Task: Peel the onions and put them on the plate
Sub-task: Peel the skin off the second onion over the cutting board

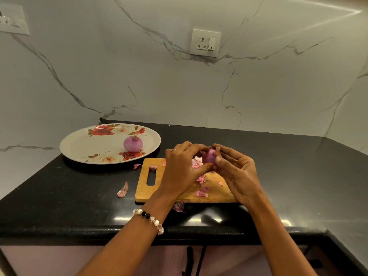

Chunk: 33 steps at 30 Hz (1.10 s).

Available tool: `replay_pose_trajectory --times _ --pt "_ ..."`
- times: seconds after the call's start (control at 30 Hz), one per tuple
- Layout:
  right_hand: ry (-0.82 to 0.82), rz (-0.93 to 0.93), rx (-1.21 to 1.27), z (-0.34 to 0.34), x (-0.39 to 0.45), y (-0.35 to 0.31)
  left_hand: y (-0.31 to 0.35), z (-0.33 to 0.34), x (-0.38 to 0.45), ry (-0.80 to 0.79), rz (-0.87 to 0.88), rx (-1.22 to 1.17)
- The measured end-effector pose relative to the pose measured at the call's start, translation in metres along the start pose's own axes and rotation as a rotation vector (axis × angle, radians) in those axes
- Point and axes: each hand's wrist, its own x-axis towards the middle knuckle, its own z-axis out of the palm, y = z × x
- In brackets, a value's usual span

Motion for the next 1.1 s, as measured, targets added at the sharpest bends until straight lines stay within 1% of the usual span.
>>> replay_pose_trajectory --times 0.1,0.2,0.3,0.43,0.77,0.97,1.1 --pt "-0.023 -0.036 -0.042 -0.004 0.001 0.002 0.0 -0.001 0.001 -0.012 -0.006 -0.041" --pt "-0.056 -0.077 -0.057 -0.007 0.002 0.004 0.002 -0.002 0.0 -0.046 -0.017 -0.025" --pt "-0.046 -0.122 -0.129 -0.01 0.004 0.006 0.006 -0.004 -0.001 -0.069 -0.059 -0.029" --pt "-0.053 -0.12 -0.23 -0.011 0.003 0.007 0.01 -0.008 -0.002 -0.089 -0.126 -0.085" --pt "-0.064 -0.135 -0.347 -0.009 0.001 0.007 0.011 -0.008 -0.003 -0.086 -0.156 -0.059" --pt "-0.054 -0.121 -0.293 -0.007 0.001 0.007 0.009 -0.007 -0.002 -0.033 -0.169 -0.063" --pt "-0.05 -0.116 -0.237 -0.007 0.001 0.005 0.006 -0.007 -0.002 -0.003 -0.231 -0.099"
